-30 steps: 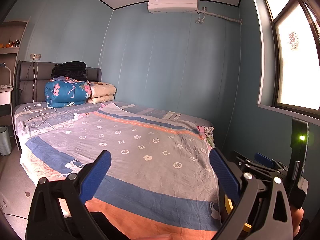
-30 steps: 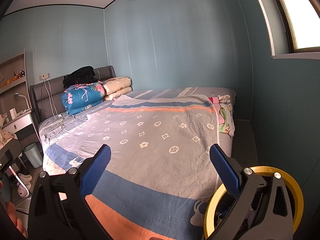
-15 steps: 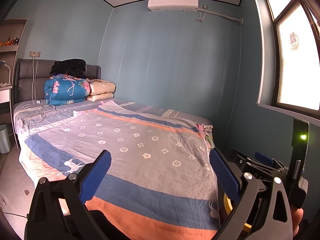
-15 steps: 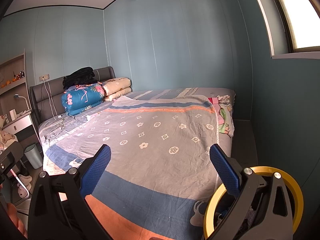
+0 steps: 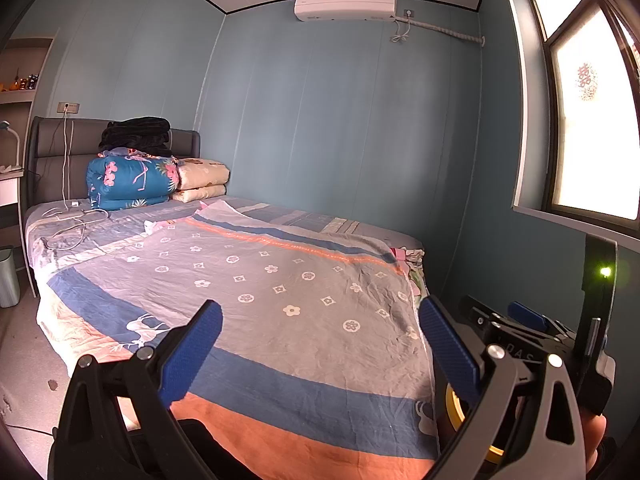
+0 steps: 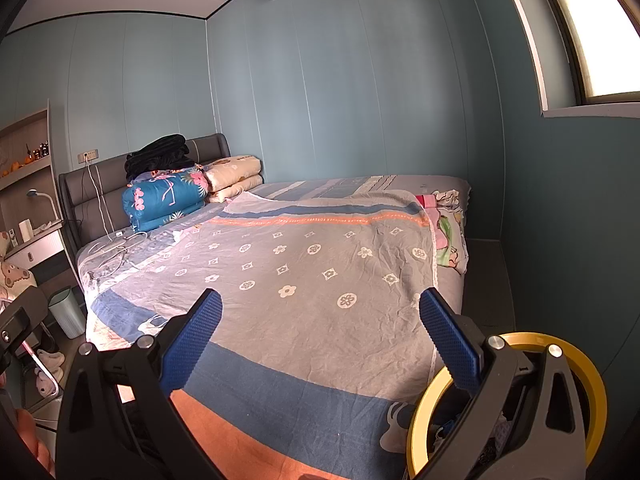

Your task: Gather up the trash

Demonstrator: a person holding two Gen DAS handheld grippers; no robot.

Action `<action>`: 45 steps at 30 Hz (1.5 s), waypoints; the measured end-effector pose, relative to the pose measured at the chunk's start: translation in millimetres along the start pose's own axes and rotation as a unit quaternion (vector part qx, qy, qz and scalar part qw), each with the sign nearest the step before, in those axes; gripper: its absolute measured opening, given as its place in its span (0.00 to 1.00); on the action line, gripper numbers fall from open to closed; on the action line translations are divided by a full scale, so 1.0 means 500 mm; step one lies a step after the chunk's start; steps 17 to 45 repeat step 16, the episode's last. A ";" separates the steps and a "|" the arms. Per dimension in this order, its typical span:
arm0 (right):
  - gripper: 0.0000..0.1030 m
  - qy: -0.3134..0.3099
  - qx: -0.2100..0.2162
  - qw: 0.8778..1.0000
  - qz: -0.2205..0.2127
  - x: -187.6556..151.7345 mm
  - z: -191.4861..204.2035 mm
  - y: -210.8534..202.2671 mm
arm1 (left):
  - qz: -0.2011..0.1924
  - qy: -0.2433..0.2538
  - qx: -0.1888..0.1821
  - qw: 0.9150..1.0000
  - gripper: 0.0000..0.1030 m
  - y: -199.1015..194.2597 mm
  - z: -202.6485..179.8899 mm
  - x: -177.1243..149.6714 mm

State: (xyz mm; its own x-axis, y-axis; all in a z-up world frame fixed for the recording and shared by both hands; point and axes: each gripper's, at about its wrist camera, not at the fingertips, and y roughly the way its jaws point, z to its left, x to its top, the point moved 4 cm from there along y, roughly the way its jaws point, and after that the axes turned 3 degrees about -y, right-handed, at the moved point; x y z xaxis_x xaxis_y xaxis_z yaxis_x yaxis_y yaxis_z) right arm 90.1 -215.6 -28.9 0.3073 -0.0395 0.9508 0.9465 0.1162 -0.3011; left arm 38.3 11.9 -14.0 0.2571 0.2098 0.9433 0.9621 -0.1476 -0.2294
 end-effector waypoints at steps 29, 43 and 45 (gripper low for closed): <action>0.92 0.001 0.000 1.000 0.003 0.001 0.001 -0.002 | 0.003 0.000 -0.002 1.000 0.92 -0.005 -0.004 -0.001; 0.92 0.001 0.000 1.000 0.003 0.001 0.001 -0.002 | 0.003 0.000 -0.002 1.000 0.92 -0.005 -0.004 -0.001; 0.92 0.001 0.000 1.000 0.003 0.001 0.001 -0.002 | 0.003 0.000 -0.002 1.000 0.92 -0.005 -0.004 -0.001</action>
